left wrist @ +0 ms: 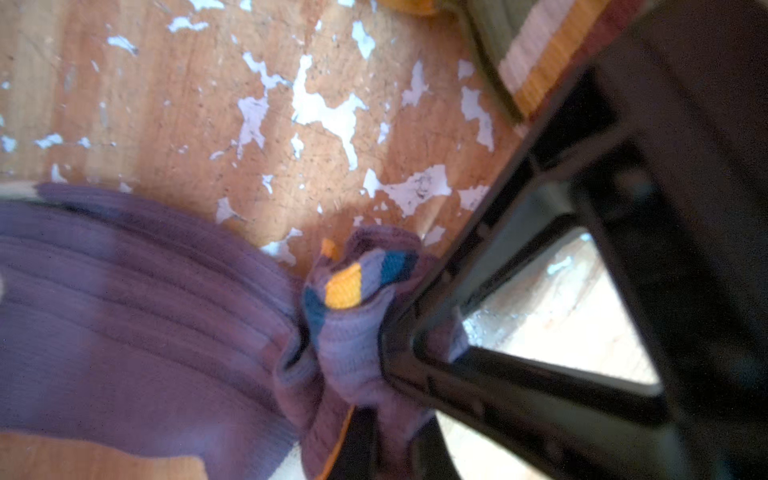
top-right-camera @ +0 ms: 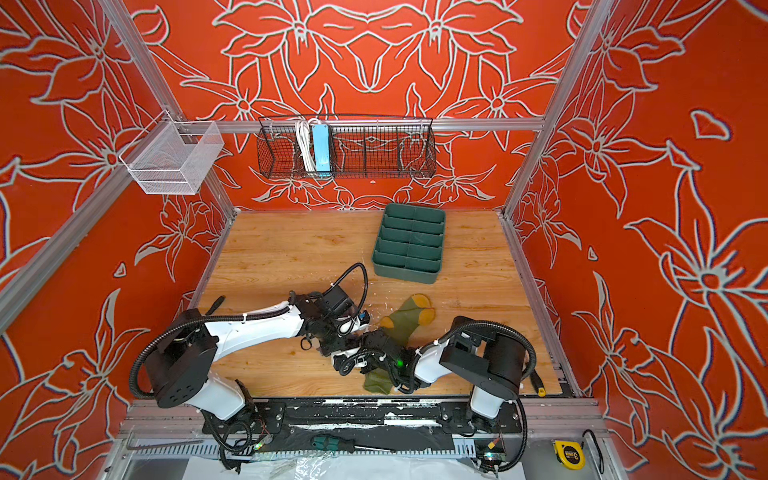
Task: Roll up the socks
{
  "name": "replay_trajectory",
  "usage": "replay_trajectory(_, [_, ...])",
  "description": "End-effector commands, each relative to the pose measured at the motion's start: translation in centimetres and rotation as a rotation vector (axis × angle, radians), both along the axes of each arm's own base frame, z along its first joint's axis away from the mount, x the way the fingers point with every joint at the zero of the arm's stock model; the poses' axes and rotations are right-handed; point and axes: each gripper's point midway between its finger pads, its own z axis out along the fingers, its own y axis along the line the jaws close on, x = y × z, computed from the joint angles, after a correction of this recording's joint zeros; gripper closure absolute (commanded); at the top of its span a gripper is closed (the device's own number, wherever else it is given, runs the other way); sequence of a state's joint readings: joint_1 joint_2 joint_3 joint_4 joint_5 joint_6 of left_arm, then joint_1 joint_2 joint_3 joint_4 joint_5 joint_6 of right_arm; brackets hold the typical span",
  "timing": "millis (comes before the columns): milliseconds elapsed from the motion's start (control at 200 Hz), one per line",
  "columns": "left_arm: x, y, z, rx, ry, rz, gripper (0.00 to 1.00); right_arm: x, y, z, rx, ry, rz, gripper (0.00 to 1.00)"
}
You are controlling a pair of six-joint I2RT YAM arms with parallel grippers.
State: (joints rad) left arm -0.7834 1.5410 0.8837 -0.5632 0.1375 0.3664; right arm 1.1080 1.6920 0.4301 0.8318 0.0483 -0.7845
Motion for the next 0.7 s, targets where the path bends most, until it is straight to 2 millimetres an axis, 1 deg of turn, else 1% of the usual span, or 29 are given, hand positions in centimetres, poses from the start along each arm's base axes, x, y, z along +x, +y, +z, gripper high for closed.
replay_trajectory(0, [-1.7, -4.8, 4.1, -0.249, -0.017, -0.138, 1.0, 1.6, -4.6, -4.8, -0.173, 0.132, -0.219, 1.0])
replay_trajectory(110, [-0.8, -4.8, 4.2, -0.252, -0.09, -0.156, 1.0, 1.5, -4.8, -4.1, -0.152, 0.159, -0.244, 1.0])
replay_trajectory(220, [0.0, -4.7, 4.0, -0.248, -0.176, -0.198, 1.0, 1.5, -4.9, -2.9, -0.123, 0.19, -0.278, 0.99])
replay_trajectory(250, [0.3, -4.7, 3.9, -0.241, -0.202, -0.214, 1.0, 1.5, -5.0, -2.5, -0.113, 0.196, -0.287, 0.78])
replay_trajectory(265, [0.4, -4.7, 3.8, -0.237, -0.212, -0.226, 1.0, 1.5, -5.0, -2.2, -0.105, 0.198, -0.288, 0.7])
replay_trajectory(275, [0.5, -4.7, 3.7, -0.235, -0.219, -0.235, 1.0, 1.4, -5.0, -2.0, -0.1, 0.2, -0.289, 0.68])
replay_trajectory(285, [0.5, -4.7, 3.7, -0.232, -0.226, -0.244, 1.0, 1.4, -5.0, -1.9, -0.097, 0.201, -0.291, 0.63])
replay_trajectory(310, [0.7, -4.7, 3.4, -0.223, -0.24, -0.268, 1.0, 1.4, -5.1, -1.3, -0.079, 0.2, -0.294, 0.54])
replay_trajectory(355, [0.9, -4.6, 3.1, -0.204, -0.264, -0.308, 1.0, 1.3, -5.4, -0.4, -0.051, 0.197, -0.299, 0.43])
replay_trajectory(380, [1.1, -4.7, 2.9, -0.196, -0.271, -0.323, 1.0, 1.2, -5.5, 0.3, -0.034, 0.194, -0.299, 0.4])
replay_trajectory(440, [1.2, -4.8, 2.7, -0.189, -0.279, -0.365, 1.0, 0.9, -6.0, 1.8, 0.005, 0.191, -0.303, 0.39])
replay_trajectory(445, [1.2, -4.8, 2.6, -0.189, -0.279, -0.369, 1.0, 0.9, -6.0, 2.2, 0.016, 0.188, -0.303, 0.39])
replay_trajectory(565, [0.9, -5.5, 2.9, -0.21, -0.293, -0.458, 1.0, 1.0, -7.6, 6.3, 0.148, 0.161, -0.352, 0.38])
replay_trajectory(586, [0.7, -5.5, 2.9, -0.216, -0.291, -0.467, 1.0, 1.0, -7.9, 7.1, 0.175, 0.156, -0.363, 0.38])
replay_trajectory(596, [0.7, -5.6, 2.9, -0.216, -0.294, -0.482, 1.0, 1.0, -8.1, 7.1, 0.18, 0.156, -0.371, 0.38])
replay_trajectory(616, [0.5, -5.6, 2.9, -0.217, -0.297, -0.508, 1.0, 1.2, -8.5, 8.1, 0.215, 0.148, -0.385, 0.38])
replay_trajectory(656, [0.2, -5.8, 3.0, -0.225, -0.292, -0.54, 1.0, 1.4, -9.4, 9.4, 0.266, 0.138, -0.417, 0.38])
replay_trajectory(696, [-0.2, -5.9, 3.1, -0.232, -0.276, -0.57, 1.0, 1.9, -10.5, 11.0, 0.338, 0.125, -0.466, 0.38])
